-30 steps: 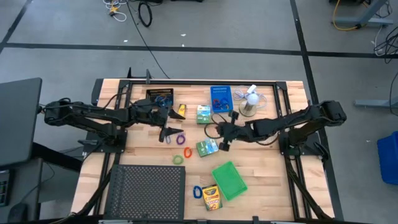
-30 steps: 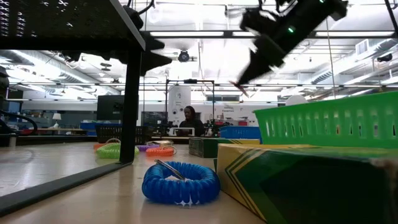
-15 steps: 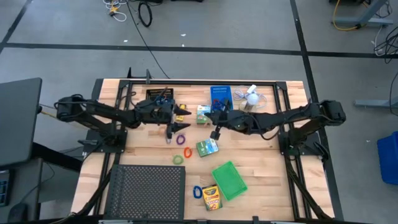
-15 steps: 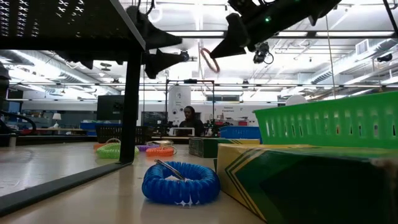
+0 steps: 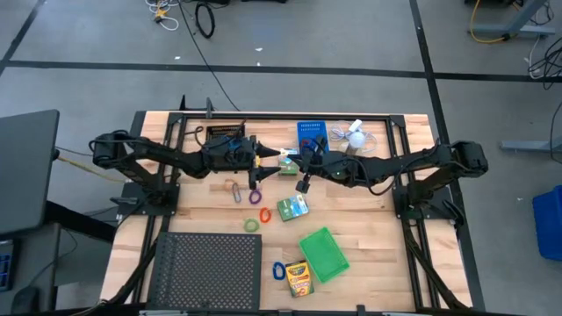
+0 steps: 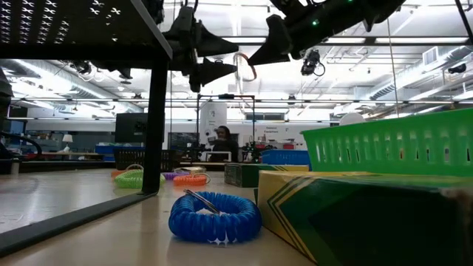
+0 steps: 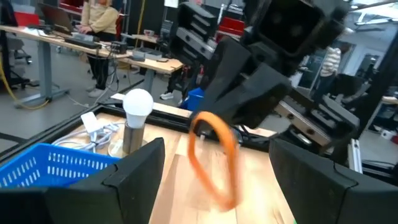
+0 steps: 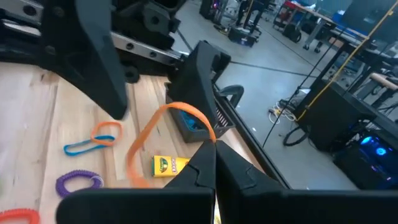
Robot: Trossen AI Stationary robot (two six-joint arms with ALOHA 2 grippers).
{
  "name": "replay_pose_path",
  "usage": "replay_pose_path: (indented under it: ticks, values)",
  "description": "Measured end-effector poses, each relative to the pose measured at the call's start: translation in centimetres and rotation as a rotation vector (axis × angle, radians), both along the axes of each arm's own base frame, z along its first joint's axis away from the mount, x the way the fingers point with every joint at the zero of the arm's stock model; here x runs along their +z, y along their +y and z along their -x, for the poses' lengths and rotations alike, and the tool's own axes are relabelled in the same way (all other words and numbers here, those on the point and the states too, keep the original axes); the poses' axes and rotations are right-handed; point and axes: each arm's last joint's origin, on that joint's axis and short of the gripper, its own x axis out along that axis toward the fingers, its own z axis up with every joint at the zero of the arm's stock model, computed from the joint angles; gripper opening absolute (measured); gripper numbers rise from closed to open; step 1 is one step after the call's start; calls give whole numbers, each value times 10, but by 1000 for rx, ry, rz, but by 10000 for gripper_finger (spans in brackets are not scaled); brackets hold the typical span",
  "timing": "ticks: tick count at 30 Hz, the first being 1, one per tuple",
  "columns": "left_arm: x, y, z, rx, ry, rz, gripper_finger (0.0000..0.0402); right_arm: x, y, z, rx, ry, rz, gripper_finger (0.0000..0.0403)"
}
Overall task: Pick & Place Office Desk Supplies
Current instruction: Put the right orange rubber band into the black bin
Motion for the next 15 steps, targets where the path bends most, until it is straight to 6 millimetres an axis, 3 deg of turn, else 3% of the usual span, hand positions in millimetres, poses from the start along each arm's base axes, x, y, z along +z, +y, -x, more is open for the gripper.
replay_pose_path:
  ticks: [15]
  values:
    - [0, 4, -4, 77, 37, 59, 298, 3, 1, -1, 23, -22, 13, 0]
